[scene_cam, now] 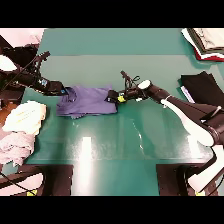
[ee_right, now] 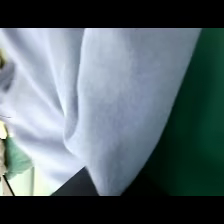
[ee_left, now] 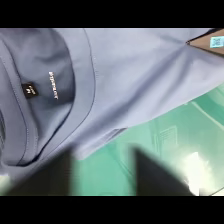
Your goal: Fold the shirts.
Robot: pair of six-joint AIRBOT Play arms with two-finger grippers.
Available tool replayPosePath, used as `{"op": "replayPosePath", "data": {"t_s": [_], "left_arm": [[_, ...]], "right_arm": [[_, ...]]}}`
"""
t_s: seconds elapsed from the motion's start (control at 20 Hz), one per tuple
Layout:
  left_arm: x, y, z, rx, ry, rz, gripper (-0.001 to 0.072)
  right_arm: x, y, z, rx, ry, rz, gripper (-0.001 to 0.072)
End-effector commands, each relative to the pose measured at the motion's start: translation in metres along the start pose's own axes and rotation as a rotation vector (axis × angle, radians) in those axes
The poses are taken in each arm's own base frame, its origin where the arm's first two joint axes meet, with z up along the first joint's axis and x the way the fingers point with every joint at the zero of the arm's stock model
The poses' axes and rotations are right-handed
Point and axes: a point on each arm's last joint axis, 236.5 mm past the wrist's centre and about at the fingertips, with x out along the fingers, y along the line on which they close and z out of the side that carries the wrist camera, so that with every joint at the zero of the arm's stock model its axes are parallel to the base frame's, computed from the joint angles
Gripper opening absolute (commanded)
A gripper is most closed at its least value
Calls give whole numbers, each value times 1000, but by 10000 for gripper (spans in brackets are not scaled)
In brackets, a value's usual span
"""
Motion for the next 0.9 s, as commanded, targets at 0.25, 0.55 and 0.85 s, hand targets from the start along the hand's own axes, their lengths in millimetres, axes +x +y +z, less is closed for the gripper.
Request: {"op": "replayPosePath", "data": {"t_s": [0.25, 0.55, 0.85], "left_arm": [[4, -40, 11, 35, -45, -116, 27], [21, -86, 22, 113, -97, -146, 27], [31, -116, 17, 175, -90, -172, 27]], "right_arm": [[-192, -31, 93, -130, -278, -217, 11], [-393, -125, 131, 35, -620, -433, 10], [-514, -196, 118, 198, -850, -552, 9]]}}
